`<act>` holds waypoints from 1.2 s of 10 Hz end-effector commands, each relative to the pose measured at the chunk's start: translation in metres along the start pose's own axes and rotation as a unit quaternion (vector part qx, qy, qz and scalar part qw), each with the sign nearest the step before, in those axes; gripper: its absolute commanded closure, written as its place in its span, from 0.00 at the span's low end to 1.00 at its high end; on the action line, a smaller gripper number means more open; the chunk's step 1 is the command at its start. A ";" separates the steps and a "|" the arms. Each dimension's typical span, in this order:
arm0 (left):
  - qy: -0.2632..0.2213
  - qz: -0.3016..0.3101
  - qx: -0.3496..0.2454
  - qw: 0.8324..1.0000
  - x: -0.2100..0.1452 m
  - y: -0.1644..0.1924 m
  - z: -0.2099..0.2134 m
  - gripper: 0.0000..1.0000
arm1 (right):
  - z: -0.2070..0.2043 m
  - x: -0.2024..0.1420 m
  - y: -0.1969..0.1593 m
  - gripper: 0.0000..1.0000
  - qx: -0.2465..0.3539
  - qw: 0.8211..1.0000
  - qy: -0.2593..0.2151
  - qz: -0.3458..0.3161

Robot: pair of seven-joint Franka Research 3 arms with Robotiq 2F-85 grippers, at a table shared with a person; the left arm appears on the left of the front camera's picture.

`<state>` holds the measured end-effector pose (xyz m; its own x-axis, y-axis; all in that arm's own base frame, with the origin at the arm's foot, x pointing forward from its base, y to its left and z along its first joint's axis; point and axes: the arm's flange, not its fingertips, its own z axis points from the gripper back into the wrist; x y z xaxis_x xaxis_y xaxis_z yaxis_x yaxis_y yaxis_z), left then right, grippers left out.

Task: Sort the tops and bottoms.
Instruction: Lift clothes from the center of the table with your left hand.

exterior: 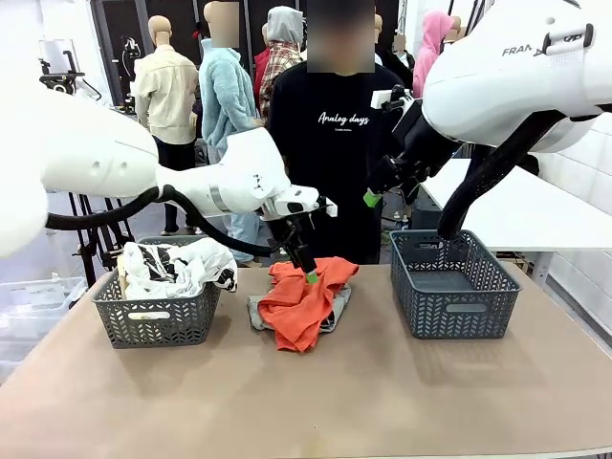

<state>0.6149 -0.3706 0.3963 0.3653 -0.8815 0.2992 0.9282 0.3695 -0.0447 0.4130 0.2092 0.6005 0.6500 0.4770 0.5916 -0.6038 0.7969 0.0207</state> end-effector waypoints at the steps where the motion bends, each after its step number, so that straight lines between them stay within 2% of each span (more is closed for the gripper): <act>1: 0.022 0.046 0.036 0.998 0.014 0.013 0.000 0.00 | -0.001 -0.005 0.000 0.00 0.001 1.000 0.005 -0.002; 4: 0.099 0.104 0.093 0.985 0.029 0.012 -0.005 0.00 | -0.001 -0.005 0.000 0.00 0.001 1.000 0.005 -0.002; 7: 0.077 0.159 0.068 0.982 0.025 0.019 -0.008 0.00 | -0.001 -0.005 0.000 0.00 0.001 1.000 0.005 -0.002; 9: 0.068 0.166 0.057 0.982 0.024 0.022 -0.009 0.00 | -0.001 -0.005 0.000 0.00 0.001 1.000 0.005 -0.002; 12: 0.080 0.178 0.064 0.979 0.017 0.027 -0.017 0.00 | -0.001 -0.005 0.000 0.00 0.001 1.000 0.005 -0.002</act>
<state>0.6414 -0.3778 0.3827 0.6563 -0.7430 0.1314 0.7482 0.6633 0.0135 0.4130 0.2092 0.6005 0.6500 0.4770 0.5916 -0.6037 0.7969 0.0208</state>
